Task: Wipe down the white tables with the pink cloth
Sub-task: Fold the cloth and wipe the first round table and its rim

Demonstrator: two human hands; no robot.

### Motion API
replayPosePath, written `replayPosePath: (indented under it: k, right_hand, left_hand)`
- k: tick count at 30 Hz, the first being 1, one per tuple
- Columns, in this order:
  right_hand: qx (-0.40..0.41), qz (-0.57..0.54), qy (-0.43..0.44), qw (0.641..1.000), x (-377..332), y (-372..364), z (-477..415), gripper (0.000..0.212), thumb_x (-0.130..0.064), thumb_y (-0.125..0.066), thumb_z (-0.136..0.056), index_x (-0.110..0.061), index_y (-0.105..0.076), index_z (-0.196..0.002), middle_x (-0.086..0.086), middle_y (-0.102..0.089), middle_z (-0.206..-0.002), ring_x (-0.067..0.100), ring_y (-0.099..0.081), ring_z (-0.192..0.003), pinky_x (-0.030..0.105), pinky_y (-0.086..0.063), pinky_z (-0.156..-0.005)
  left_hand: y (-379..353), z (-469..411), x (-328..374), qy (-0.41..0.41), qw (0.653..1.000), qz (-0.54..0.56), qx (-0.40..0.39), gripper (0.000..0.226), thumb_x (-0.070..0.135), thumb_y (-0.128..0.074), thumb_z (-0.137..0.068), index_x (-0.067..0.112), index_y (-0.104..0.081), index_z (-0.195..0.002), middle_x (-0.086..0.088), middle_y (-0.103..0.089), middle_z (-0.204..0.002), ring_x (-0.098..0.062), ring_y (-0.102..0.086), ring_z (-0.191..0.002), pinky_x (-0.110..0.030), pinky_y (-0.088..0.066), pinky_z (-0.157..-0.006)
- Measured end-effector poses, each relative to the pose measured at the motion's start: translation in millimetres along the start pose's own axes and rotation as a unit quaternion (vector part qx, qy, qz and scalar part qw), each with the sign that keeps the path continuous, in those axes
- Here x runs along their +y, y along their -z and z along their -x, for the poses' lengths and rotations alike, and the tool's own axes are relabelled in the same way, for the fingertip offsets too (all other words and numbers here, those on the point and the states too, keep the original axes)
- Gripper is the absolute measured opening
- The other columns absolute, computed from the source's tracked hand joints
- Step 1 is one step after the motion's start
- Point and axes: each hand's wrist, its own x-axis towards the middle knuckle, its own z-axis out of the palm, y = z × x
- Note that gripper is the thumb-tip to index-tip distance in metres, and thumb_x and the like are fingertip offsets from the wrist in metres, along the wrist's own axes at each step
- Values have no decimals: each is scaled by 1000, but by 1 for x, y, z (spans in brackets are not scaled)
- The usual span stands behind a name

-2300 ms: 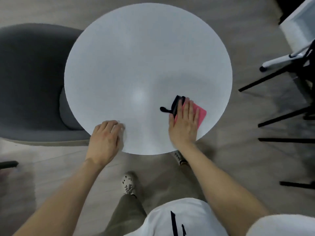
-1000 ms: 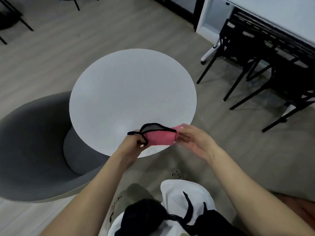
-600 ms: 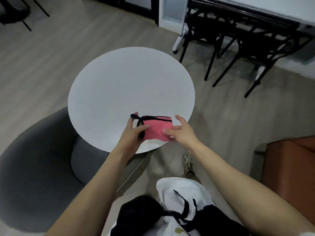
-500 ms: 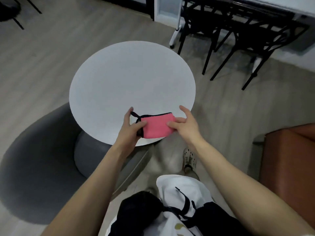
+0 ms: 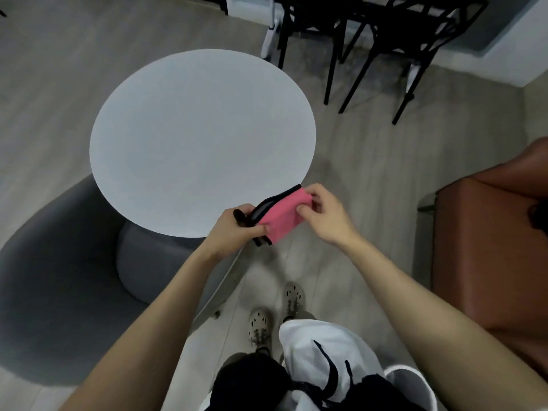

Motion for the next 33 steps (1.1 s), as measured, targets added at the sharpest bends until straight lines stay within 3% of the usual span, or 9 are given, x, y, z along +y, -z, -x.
replayPosePath:
  k: [4, 7, 9, 12, 19, 22, 26, 30, 33]
  right_hand:
    - [-36, -104, -128, 986, 26, -10, -5, 41, -33, -82, -96, -19, -66, -132, 2, -75, -126, 25, -72, -120, 38, -60, -99]
    - [-62, -26, -199, 978, 41, -28, -11, 70, -56, -76, -96, -20, -54, -152, 4, -59, -148, 28, -62, -133, 47, -54, -111]
    - [-109, -236, -285, 923, 44, -44, -13, 68, -61, -71, -98, -22, -55, -152, 8, -65, -145, 32, -67, -127, 55, -59, -106]
    - [-104, -436, -281, 849, 43, -69, -7, 40, -41, -62, -110, -12, -68, -137, 13, -80, -118, 31, -77, -103, 42, -66, -82]
    - [109, -368, -301, 873, 83, -77, -7, 23, -15, -60, -105, -20, -72, -123, 12, -78, -120, 26, -76, -103, 38, -62, -88]
    - [175, -350, -275, 878, 95, -83, -19, 25, -18, -58, -106, -24, -67, -129, 3, -75, -118, 25, -73, -112, 44, -62, -97]
    - [257, -283, -218, 898, 86, -120, -56, 31, -40, -52, -111, -30, -65, -137, -24, -72, -103, -11, -68, -85, 9, -51, -66]
    - [307, -204, -157, 916, 79, -190, -73, 50, -49, -47, -114, -39, -46, -163, -7, -60, -156, 16, -63, -133, 37, -54, -109]
    - [397, -180, -117, 892, 93, -213, -80, 47, -46, -57, -110, -35, -55, -156, -6, -60, -147, 10, -64, -123, 31, -59, -98]
  left_hand:
    - [-21, -1, 0, 44, 999, -7, 12, 27, 15, -91, -87, 4, -73, -102, -7, -73, -92, -23, -70, -88, -56, -59, -92]
    - [-35, -2, -3, 20, 992, -103, 76, 19, 25, -89, -81, 24, -70, -85, 1, -74, -76, -24, -71, -72, -44, -57, -72]
    - [-43, -4, -4, -14, 982, -160, 98, 22, 40, -85, -81, 26, -68, -86, 4, -73, -75, -25, -70, -72, -38, -55, -68]
    - [-48, -11, -8, -90, 946, -304, 72, 18, 28, -83, -83, 31, -71, -97, 10, -74, -90, -19, -70, -83, -43, -59, -76]
    - [-13, -39, -26, -114, 842, -508, -145, 69, 29, -82, -87, 34, -62, -152, 9, -55, -157, -18, -52, -143, -36, -50, -112]
    - [15, -68, -34, -133, 798, -580, -94, 68, 37, -78, -96, 29, -53, -159, -4, -46, -167, -29, -44, -153, -45, -41, -120]
    - [44, -118, -40, -236, 775, -586, 23, 47, 36, -49, -114, 15, -57, -155, -16, -47, -167, -40, -46, -151, -56, -44, -115]
    - [66, -160, -75, -325, 710, -625, -2, 49, 32, -38, -115, 13, -55, -157, -18, -46, -168, -43, -46, -153, -58, -40, -118]
    - [74, -175, -109, -376, 717, -585, 45, 51, 31, -42, -113, 18, -54, -162, -13, -43, -172, -37, -43, -158, -56, -35, -124]
